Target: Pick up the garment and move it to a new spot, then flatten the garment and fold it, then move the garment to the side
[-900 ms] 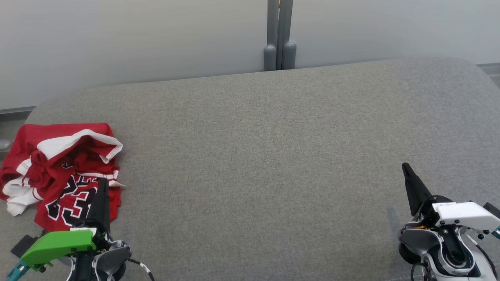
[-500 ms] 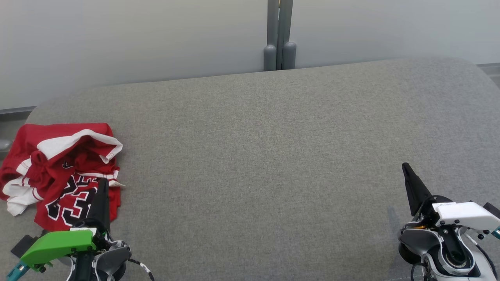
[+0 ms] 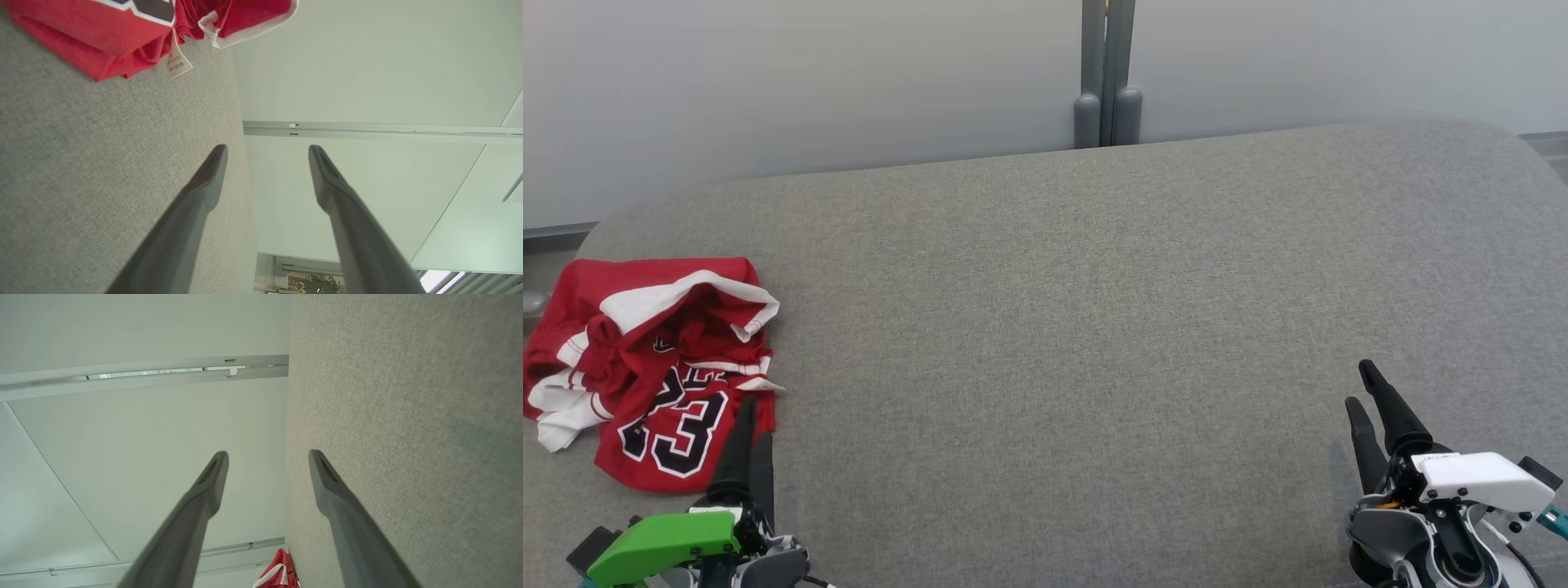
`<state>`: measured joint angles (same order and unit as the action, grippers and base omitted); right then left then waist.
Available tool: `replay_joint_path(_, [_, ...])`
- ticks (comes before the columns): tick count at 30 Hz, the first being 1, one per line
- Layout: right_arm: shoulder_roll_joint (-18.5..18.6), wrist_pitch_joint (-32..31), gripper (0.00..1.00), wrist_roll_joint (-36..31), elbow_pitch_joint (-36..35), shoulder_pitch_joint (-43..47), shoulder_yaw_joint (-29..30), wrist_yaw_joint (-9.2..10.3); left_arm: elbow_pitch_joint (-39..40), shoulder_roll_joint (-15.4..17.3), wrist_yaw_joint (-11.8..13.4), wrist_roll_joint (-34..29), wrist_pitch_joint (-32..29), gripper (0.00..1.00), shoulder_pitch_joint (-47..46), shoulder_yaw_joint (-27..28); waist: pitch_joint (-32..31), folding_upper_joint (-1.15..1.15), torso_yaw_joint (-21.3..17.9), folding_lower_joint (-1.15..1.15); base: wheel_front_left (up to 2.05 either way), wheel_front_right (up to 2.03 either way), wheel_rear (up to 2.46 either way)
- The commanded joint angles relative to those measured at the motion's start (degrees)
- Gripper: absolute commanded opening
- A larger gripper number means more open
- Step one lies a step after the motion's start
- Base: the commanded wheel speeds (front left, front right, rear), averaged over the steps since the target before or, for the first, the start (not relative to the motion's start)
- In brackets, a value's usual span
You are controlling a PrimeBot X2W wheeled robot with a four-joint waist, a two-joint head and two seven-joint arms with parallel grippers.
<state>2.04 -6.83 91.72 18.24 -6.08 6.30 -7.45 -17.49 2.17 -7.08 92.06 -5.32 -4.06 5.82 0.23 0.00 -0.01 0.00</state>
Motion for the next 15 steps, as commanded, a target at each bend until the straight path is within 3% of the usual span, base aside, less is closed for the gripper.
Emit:
replay_joint_path(1, [0.4, 0.5, 1.00, -0.6, -1.2, -1.1, -0.4, -0.01, 0.9, 0.4, -0.1, -1.1, 0.5, 1.00, -0.9, -0.2, 0.0, 0.00, 0.0, 0.00, 0.00, 0.00, 0.00])
replay_joint_path(7, [1.4, 2.5, 1.00, -4.9, -1.4, -1.4, -2.2, -0.01, 0.6, 1.0, -0.2, -7.5, 2.2, 1.00, -1.1, -0.5, 0.1, 0.00, 0.0, 0.00, 0.00, 0.00, 0.00])
replay_joint_path(15, [1.5, 4.7, 1.00, -15.9, -2.1, -1.6, -3.2, -0.02, 1.0, 1.3, 0.3, -19.7, 4.3, 1.00, -1.1, -1.1, 0.3, 0.00, 0.0, 0.00, 0.00, 0.00, 0.00])
